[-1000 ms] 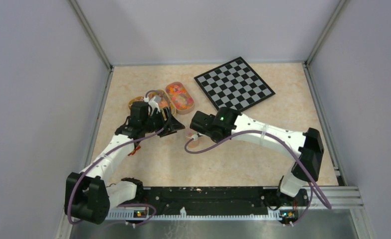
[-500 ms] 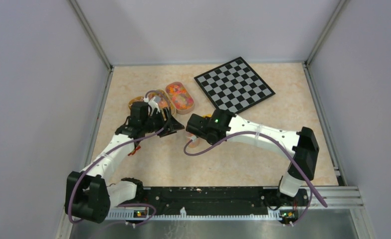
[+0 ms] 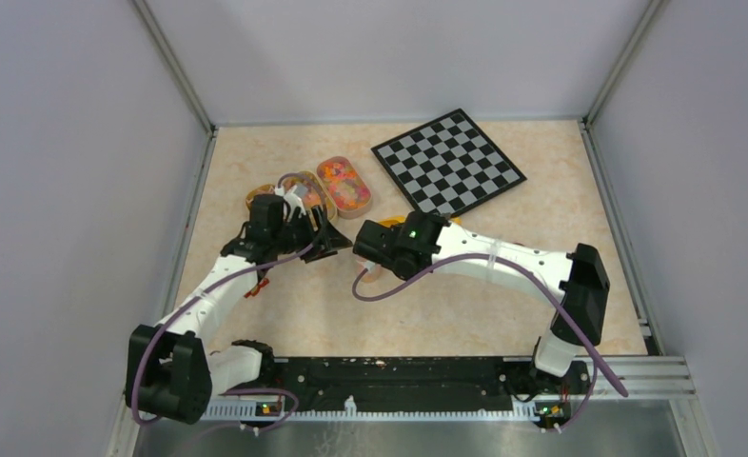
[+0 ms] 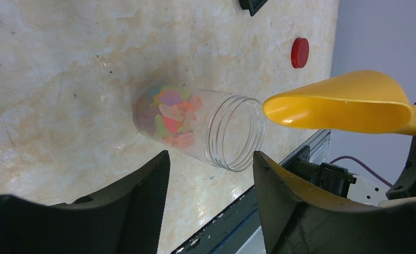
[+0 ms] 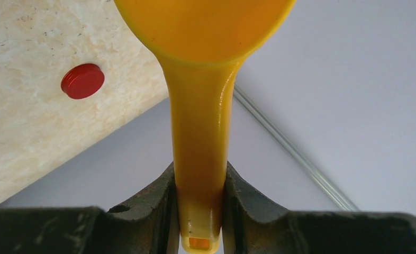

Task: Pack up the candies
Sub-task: Place the fake candies in the packing bottle, then adjust the spatula.

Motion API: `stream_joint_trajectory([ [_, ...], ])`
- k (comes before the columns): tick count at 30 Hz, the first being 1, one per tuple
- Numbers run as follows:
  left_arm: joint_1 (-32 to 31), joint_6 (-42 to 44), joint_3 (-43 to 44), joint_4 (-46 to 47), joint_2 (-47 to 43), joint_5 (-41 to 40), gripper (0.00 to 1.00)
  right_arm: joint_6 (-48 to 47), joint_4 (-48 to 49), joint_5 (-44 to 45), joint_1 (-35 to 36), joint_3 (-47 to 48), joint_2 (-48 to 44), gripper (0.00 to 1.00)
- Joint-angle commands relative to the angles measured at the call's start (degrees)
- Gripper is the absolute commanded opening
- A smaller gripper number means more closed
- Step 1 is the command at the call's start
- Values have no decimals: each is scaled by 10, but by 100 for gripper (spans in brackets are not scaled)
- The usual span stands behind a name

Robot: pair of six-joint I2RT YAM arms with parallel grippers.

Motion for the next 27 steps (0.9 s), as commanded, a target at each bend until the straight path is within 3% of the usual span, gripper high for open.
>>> stream_joint_trajectory([
  [1,6,12,1,18,-5,7,65,-4,12,27,6,16,-1,0],
  [5,11,16,14,8,-14,21,66,18,17,-6,2,29,-9,0],
  [11,14,54,70,-22,-51,26,74,74,21,-148,-39,77,-43,0],
  [17,15,36,86,24,-80,70,83,68,76,-269,-54,59,-87,0],
  [23,15,9,81,41,-76,73,81,64,130,-346,-64,32,-129,0],
  [27,15,-30,88,49,-61,90,72,66,151,-349,-65,-4,-142,0],
])
